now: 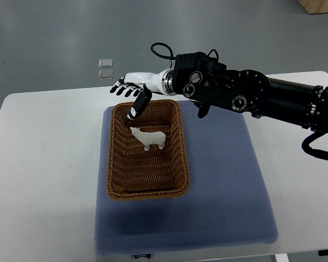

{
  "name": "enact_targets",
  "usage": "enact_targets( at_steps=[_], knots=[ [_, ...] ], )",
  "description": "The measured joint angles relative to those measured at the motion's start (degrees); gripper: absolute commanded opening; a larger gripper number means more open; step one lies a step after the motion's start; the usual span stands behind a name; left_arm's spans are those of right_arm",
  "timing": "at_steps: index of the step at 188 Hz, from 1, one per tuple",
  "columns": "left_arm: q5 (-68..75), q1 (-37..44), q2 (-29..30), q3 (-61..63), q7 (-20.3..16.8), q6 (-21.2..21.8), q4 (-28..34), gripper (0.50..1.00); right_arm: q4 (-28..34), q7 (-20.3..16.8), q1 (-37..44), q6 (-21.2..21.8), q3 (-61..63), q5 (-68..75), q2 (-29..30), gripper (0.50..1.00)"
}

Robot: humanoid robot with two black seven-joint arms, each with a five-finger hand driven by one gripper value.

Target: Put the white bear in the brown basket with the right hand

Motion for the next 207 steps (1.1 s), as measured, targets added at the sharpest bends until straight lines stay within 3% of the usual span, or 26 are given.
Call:
enact_targets(
  at_steps=[32, 71, 84, 126, 180, 207],
  knots=[
    [0.0, 0.0, 0.0, 0.0, 0.0, 0.0, -0.1, 1.0, 0.0, 4.6, -5.2, -4.2, 13.6, 0.2, -4.9, 0.86],
    [0.1, 0.0, 0.0, 0.0, 0.0, 0.0, -0.2, 1.0, 0.0, 10.6, -20.4, -12.2, 35.7, 2.5, -6.4, 0.86],
    [0.1, 0.0, 0.0, 0.0, 0.0, 0.0, -0.2, 1.0, 0.0, 13.0, -25.6, -12.9, 44.1, 4.4, -5.7, 0.897],
    [0.3, 0.0, 0.0, 0.0, 0.0, -0.1, -0.3, 1.0, -0.5, 15.2, -34.8, -12.3, 59.2, 19.6, -3.3, 0.915],
    [0.4, 0.0, 0.0, 0.1, 0.0, -0.1, -0.3, 1.0, -3.1, 17.1, -40.1, -4.7, 60.3, 30.7, -3.0, 0.924],
    [0.4, 0.0, 0.0, 0.0, 0.0, -0.1, -0.3, 1.0, -4.7, 17.2, -40.4, -3.9, 60.3, 30.9, -2.8, 0.924]
  ],
)
